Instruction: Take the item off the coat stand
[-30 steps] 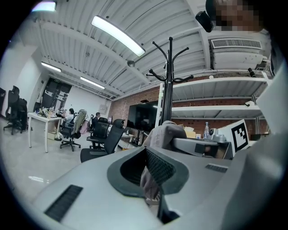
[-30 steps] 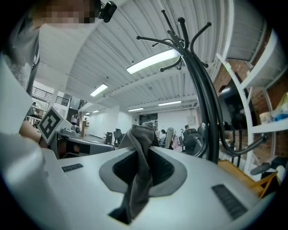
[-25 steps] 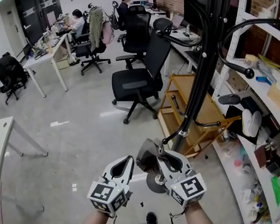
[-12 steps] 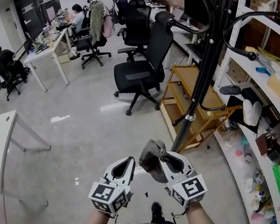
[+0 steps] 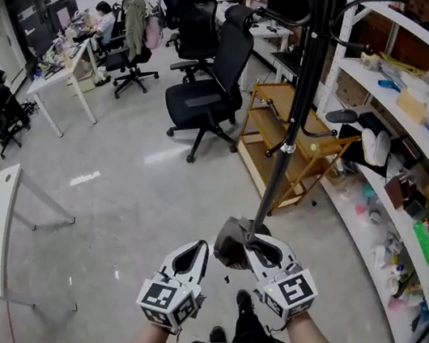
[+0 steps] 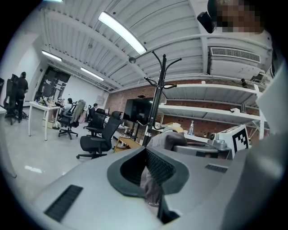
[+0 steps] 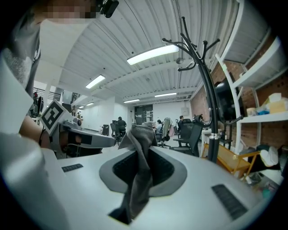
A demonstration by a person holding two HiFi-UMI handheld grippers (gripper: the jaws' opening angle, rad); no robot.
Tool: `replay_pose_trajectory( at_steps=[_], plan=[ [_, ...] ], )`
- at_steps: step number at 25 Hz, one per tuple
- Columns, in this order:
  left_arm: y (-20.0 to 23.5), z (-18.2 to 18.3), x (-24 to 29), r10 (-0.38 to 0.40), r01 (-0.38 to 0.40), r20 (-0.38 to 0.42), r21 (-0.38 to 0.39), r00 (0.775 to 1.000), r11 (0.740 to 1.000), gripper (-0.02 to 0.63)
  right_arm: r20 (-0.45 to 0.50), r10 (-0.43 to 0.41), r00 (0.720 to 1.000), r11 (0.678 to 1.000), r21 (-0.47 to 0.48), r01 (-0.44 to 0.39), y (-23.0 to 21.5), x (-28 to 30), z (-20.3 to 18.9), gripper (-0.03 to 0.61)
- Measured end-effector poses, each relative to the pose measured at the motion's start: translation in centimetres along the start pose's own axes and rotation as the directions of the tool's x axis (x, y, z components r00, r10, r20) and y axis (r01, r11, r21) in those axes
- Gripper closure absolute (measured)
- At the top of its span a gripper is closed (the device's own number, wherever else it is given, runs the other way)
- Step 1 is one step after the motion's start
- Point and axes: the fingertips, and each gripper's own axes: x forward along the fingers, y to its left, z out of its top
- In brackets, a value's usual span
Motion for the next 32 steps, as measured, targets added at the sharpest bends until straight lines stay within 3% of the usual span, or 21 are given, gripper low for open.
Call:
replay_pose_trajectory(
  at_steps=[8, 13, 32],
  plan=[
    [-1.7, -1.4, -2.3, -0.039, 0.038, -0.012, -0.037, 0.999, 0.999, 0.606, -0.035, -0.053, 0.998, 0.999, -0.004, 0.053, 2.2, -3.4, -1.2, 0.526],
    [-2.7, -1.2, -2.6, -0.034, 0.034, 0.001, -0.023, 0.999, 0.999, 0.606, -0.032, -0.062, 0.998, 0.998, -0.010, 0.062, 1.8, -4.7, -0.9, 0.527],
    [-10.8, -2.2, -6.4, 0.051, -0.051, 0.028, 0.002, 0.998, 0.999, 0.606, -0.008, 0.031, 0.999, 0.999, -0.008, -0.031, 2.3, -12.5, -1.3, 0.528]
  ],
)
